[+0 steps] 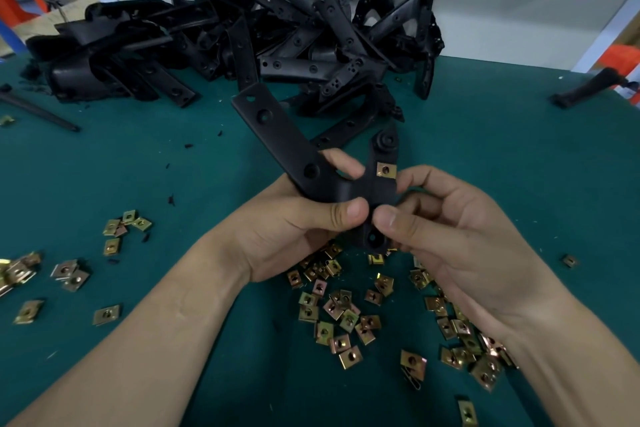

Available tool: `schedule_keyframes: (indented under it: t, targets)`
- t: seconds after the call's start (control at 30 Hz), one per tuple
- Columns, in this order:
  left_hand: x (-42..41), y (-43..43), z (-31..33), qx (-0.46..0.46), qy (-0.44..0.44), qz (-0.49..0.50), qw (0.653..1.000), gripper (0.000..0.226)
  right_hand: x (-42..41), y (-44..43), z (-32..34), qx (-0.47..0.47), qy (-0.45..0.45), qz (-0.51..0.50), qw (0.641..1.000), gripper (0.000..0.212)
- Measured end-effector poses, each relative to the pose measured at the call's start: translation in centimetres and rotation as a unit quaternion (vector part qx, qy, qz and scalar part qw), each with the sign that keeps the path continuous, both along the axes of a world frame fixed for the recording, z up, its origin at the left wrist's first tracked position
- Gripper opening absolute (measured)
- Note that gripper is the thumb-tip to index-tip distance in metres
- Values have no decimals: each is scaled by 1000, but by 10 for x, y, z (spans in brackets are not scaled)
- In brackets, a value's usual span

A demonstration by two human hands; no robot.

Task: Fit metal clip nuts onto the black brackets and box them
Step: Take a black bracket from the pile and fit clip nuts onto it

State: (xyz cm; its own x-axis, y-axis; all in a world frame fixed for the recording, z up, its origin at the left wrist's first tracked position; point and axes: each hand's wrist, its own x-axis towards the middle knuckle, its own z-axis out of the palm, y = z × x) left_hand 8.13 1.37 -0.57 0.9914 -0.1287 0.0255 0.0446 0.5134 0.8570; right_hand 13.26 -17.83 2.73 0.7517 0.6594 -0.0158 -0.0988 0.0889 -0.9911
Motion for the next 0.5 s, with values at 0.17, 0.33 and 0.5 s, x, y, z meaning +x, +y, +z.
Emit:
schedule_keyframes:
  t: [0.17,0.33,0.5]
  targets:
    - [1,-1,0,21,-7,13,1000,37,0,1,-2,3,-7,-10,1000,38]
    - [2,0,0,5,-20,27,999,36,1,1,-4,-3,-14,-10,1000,33]
    - [3,2,0,-16,-26,35,999,33,4,0,-1,18,45,-14,999,46]
